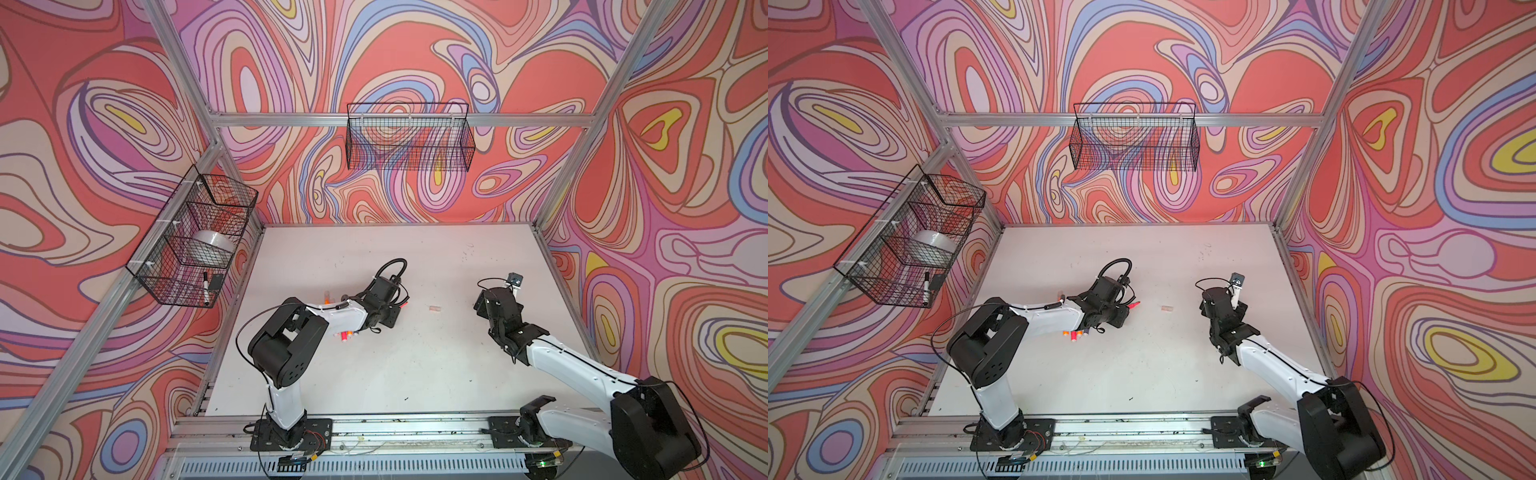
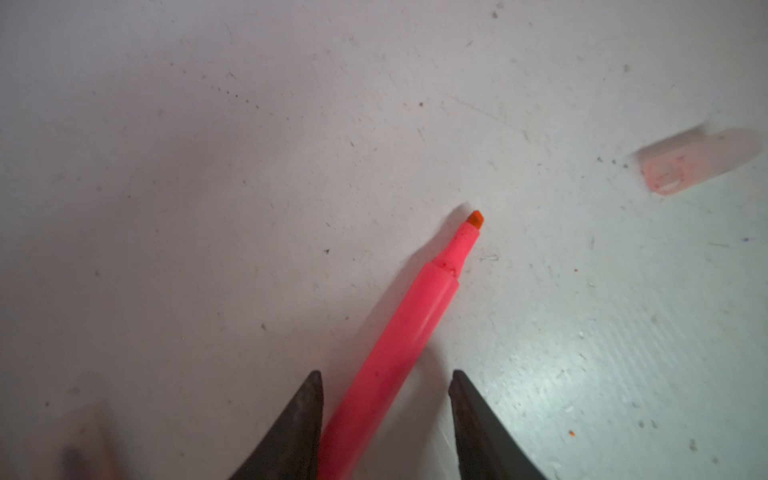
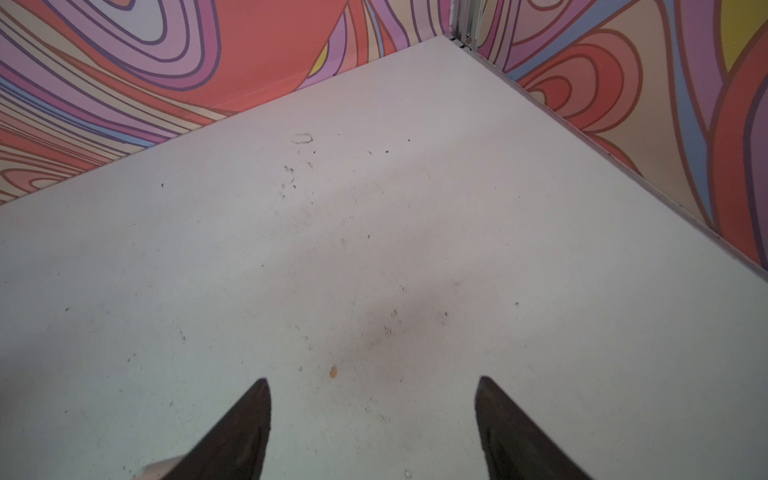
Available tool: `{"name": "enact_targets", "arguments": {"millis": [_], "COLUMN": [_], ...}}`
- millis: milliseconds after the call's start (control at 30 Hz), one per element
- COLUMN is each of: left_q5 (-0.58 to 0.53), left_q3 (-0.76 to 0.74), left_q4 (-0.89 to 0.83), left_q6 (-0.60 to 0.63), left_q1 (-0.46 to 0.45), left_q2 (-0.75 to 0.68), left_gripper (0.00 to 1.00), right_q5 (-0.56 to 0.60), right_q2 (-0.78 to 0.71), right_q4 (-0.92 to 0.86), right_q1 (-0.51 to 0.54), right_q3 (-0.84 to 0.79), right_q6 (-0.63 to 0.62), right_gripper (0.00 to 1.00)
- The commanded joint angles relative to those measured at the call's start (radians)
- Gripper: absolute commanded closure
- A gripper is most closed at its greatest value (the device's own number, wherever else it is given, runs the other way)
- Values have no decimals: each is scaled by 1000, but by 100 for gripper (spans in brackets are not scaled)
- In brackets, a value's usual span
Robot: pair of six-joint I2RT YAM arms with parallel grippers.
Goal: Insert the pens into the pen caps
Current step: 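Move the left gripper over the uncapped pink highlighter and grasp it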
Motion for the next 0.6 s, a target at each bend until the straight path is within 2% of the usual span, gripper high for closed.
{"name": "enact_targets", "arguments": {"millis": [0, 233, 467, 567], "left_q5": [29, 27, 17, 22], "left_q3": [25, 12, 18, 15], "left_q4": [-48, -56, -78, -82], "left_q6": [-6, -11, -15, -16], "left_q1": [6, 6, 6, 6], "left_q2": [21, 15, 26, 23], "left_gripper": [58, 68, 70, 74], "right_q5": [-7, -7, -8, -7], "right_q2": [2, 0, -4, -7], "right_q4": [1, 3, 3, 3], "right_q1": [-4, -4, -4, -5], "right_q3": [16, 14, 12, 10], "right_q6": [-6, -7, -6, -4], "right_gripper": [21, 21, 21, 21]}}
